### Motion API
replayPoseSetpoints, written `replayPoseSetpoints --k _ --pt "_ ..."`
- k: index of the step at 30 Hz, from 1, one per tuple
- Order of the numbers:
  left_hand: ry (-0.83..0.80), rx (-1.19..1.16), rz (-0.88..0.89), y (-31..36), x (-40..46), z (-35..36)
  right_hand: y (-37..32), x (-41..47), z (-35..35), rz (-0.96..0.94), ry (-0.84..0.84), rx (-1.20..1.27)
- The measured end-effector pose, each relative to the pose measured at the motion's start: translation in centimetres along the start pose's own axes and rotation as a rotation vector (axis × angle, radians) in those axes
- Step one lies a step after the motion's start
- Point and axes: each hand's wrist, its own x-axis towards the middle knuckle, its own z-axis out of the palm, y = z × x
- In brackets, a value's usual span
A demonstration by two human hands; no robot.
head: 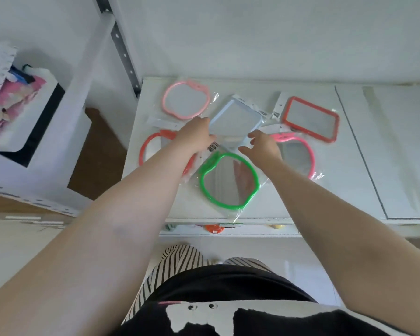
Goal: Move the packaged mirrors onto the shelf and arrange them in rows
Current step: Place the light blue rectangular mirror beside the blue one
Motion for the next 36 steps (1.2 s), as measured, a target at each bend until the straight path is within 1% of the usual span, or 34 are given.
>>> replayPoseSetpoints --k 3,6,8,12,14,15,19,21,24,28,31,34,36 --pt "-0.084 0.052 0.000 -0.8 2.7 0.4 -0.8 1.0 1.4 0.106 0.021 -0.002" --pt "-0.124 0.084 0.001 -1.5 4.6 1.2 -1.4 2.2 2.6 0.184 0.077 0.014" --pt "-0.084 0.063 0.015 -1.8 5.4 1.8 -1.6 2.7 3.2 0.231 0.135 0.116" --pt "0.107 -0.012 0.009 -2.0 5.8 1.6 -2.3 3.2 3.5 0.362 0.202 0.439" --pt "0.155 -0.106 -0.018 -1.9 6.0 1.5 -2.5 3.3 3.4 0.386 0.255 0.544" --pt "0.153 -0.177 -0.040 -1.9 6.1 1.3 -2.7 3.3 3.3 0.391 0.275 0.591" --pt "0.116 -0.559 -0.160 -1.7 6.2 0.3 -3.7 2.6 2.3 0.377 0.343 0.821" --pt "0.111 -0.713 -0.164 -1.1 5.4 -0.3 -4.0 1.6 1.3 0.366 0.388 0.909" --pt "0.089 -0.912 -0.172 0.3 3.5 -1.1 -3.2 0.8 -0.2 0.324 0.374 0.923" --pt "0.112 -1.027 -0.201 2.3 0.6 -1.2 -2.0 -0.7 -1.9 0.280 0.277 0.878" --pt "0.164 -1.044 -0.202 3.5 -1.8 -0.8 -0.7 -2.1 -2.5 0.251 0.255 0.846" --pt "0.207 -0.971 -0.216 4.2 -3.9 0.1 0.6 -3.8 -2.8 0.241 0.223 0.855" --pt "0.239 -0.963 -0.231 4.5 -5.3 1.0 1.5 -5.0 -2.7 0.235 0.201 0.868"
